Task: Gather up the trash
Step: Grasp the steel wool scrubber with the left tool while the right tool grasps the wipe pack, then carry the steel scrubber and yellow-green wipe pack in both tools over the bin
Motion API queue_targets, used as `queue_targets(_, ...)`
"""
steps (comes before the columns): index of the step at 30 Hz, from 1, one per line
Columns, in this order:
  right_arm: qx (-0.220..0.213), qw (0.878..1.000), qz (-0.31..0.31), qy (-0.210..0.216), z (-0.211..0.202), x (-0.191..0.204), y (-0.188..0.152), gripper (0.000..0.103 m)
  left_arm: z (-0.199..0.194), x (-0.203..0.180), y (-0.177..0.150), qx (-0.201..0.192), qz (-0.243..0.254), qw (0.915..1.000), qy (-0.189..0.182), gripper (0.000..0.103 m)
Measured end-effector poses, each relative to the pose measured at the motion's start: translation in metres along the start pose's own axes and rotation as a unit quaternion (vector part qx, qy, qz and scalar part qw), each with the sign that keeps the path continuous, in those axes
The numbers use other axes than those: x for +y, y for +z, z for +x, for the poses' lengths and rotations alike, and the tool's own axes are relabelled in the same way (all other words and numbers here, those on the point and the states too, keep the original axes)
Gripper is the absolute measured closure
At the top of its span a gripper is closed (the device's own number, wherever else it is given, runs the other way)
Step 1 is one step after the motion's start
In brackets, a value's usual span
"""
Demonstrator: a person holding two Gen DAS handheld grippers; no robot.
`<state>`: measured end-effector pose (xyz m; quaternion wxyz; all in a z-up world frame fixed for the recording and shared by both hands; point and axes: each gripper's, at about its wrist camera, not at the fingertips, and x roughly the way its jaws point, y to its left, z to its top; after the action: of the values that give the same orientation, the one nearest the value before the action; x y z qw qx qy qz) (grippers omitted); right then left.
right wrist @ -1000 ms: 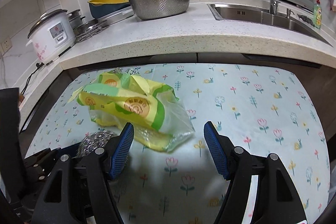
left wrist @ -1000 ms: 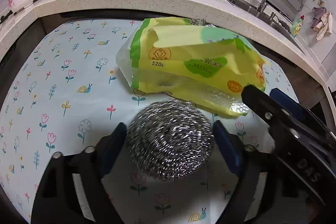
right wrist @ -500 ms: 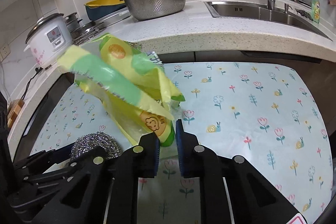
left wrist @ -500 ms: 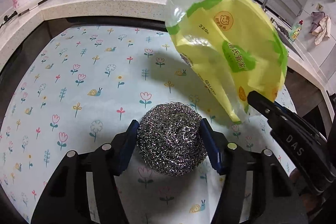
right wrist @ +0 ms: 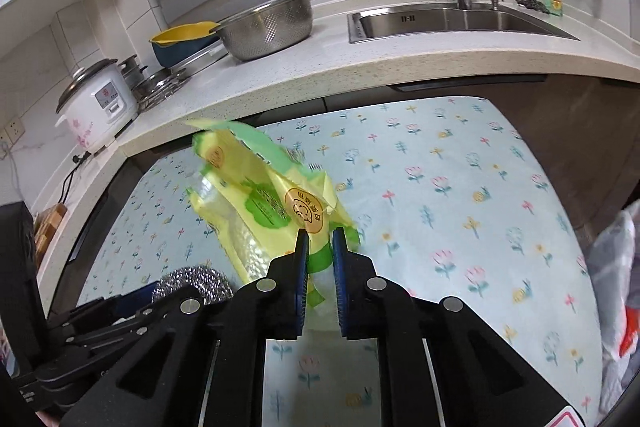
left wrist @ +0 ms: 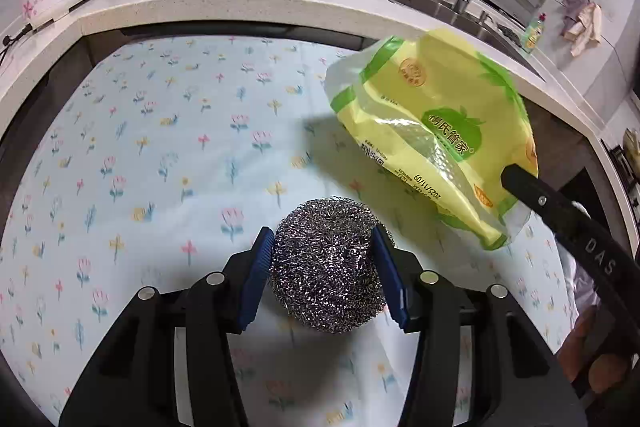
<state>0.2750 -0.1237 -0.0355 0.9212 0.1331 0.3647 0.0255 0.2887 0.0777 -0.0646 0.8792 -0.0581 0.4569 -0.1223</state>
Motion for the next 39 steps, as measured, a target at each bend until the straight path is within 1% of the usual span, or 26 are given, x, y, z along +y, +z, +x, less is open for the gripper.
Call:
queue_targets(7,-0.003,0.999,0.032,-0.002,-0.040,-0.026,-0.029,0.092,-0.020,-0.021,-0.043,0.024,0.011,0.9995,-0.017,0.054)
queue_targets(10,-0.002,0.999,0.040,-0.003,-0.054,-0.033,-0.041,0.092,-0.023,-0.029,-0.057,0.034,0.014,0.9990,-0.024,0.051)
queue_targets(12,-0.003,0.999,0.046,-0.002,-0.061,-0.038,-0.047,0.092,-0.025,-0.032,-0.064,0.035,0.015,0.9992,-0.016,0.043)
queue_targets(13,-0.004,0.999,0.050,-0.002,-0.065,-0.040,-0.049,0.092,-0.026,-0.033,-0.067,0.034,0.015,0.9992,-0.013,0.032)
queue_targets(14,-0.005,0.999,0.053,-0.001,-0.068,-0.041,-0.051,0.092,-0.028,-0.035,-0.070,0.032,0.014,0.9993,-0.011,0.023)
queue_targets(18,-0.007,0.998,0.062,0.001,-0.076,-0.044,-0.058,0.092,-0.026,-0.038,-0.075,0.029,0.019,0.9994,0.006,0.016)
queue_targets(24,-0.003,0.998,0.065,0.007,-0.080,-0.044,-0.067,0.092,-0.015,-0.042,-0.083,0.046,0.024,0.9986,0.011,0.018)
queue_targets(26,-0.002,0.998,0.064,0.007,-0.082,-0.044,-0.069,0.092,-0.011,-0.043,-0.085,0.054,0.028,0.9981,0.008,0.029)
queue_targets(29,-0.001,0.998,0.065,0.007,-0.084,-0.045,-0.071,0.092,-0.012,-0.046,-0.086,0.052,0.030,0.9982,0.008,0.032)
queue_targets(32,-0.003,0.998,0.067,0.008,-0.087,-0.047,-0.071,0.092,-0.016,-0.050,-0.087,0.051,0.032,0.9982,0.001,0.034)
queue_targets(39,-0.013,0.997,0.072,0.008,-0.099,-0.054,-0.072,0.092,-0.031,-0.066,-0.085,0.034,0.050,0.9982,-0.003,0.034)
